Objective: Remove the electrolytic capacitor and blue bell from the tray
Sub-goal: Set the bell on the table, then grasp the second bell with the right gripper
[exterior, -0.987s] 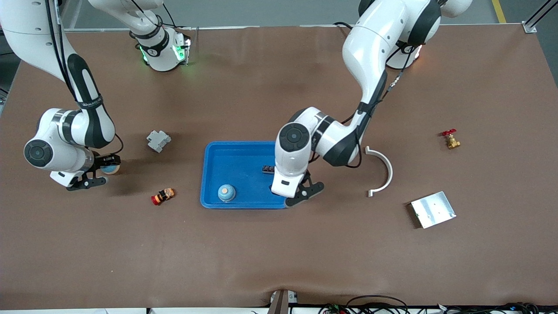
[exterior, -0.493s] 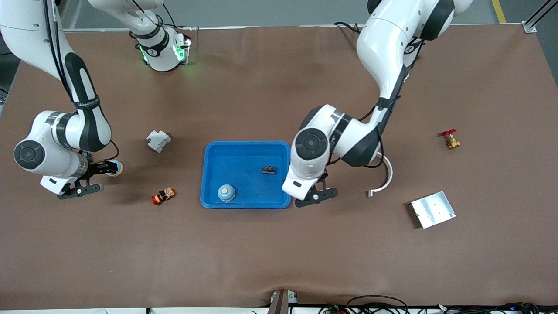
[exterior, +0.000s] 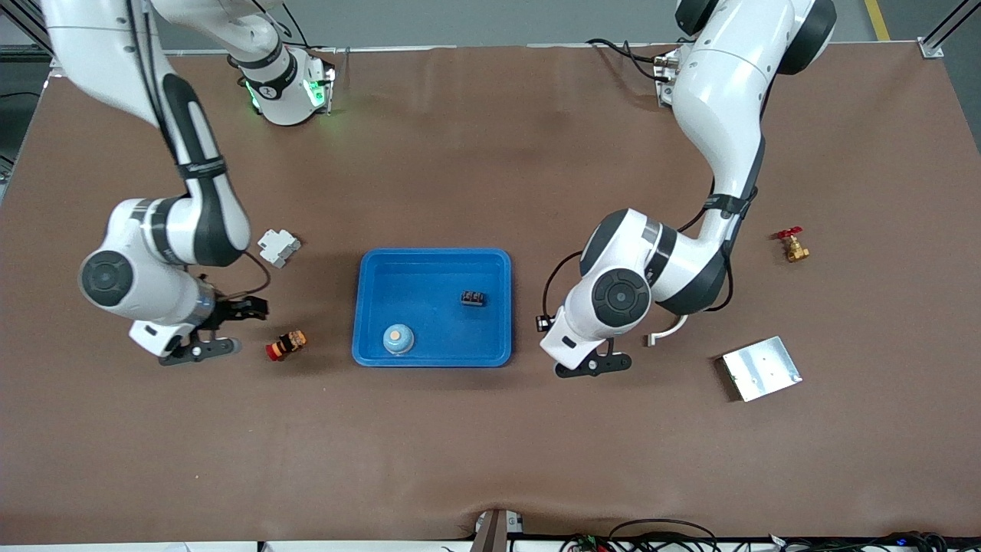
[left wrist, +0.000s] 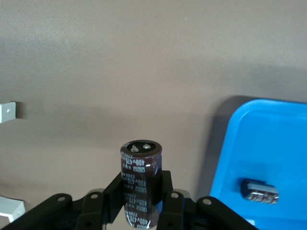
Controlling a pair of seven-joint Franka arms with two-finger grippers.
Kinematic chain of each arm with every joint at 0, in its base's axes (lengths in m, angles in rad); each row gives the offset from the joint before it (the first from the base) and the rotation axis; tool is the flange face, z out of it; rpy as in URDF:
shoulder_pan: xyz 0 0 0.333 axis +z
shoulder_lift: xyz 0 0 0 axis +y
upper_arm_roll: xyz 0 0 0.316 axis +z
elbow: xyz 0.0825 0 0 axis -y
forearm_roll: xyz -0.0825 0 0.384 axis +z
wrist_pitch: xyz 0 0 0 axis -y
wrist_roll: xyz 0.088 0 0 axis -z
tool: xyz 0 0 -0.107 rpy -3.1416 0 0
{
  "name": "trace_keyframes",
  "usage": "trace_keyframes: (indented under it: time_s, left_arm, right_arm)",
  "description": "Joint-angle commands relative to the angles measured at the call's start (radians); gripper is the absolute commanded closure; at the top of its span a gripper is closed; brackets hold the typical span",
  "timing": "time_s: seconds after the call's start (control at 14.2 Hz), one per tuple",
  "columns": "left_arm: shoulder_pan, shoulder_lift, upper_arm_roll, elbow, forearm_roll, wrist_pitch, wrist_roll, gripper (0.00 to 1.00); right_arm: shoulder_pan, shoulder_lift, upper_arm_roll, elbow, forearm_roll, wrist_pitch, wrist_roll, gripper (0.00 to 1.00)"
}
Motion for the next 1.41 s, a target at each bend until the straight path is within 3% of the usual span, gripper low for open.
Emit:
trace_keyframes:
  time_s: [0.0, 0.21, 0.42, 0.49, 0.63, 1.34]
  left_arm:
    - [-0.001, -0.050, -0.012, -0.109, 0.077, 0.002, 0.073, 1.00]
    - [0.000, -0.111, -0.012, -0.258, 0.116, 0.106, 0.174, 1.00]
    - [0.048, -0.241, -0.015, -0.551, 0.116, 0.391, 0.274, 1.00]
    - [0.066, -0.262, -0.015, -0.617, 0.116, 0.458, 0.326, 1.00]
    - [0.086, -0.271, -0.015, -0.650, 0.116, 0.477, 0.383, 1.00]
    - [0.135, -0.280, -0.013, -0.719, 0.116, 0.487, 0.452, 1.00]
  right_arm:
    - [0.089, 0.044, -0.019, 0.098, 0.025, -0.066, 0.219, 0.00]
    - [0.216, 0.148, -0.019, 0.227, 0.025, -0.144, 0.487, 0.00]
    - [0.262, 0.227, -0.013, 0.296, 0.036, -0.132, 0.667, 0.00]
    - [0.267, 0.239, -0.006, 0.296, 0.094, -0.080, 0.697, 0.00]
    - [0.275, 0.266, 0.001, 0.287, 0.189, 0.019, 0.714, 0.00]
    - [0.292, 0.365, 0.025, 0.347, 0.186, 0.041, 0.697, 0.00]
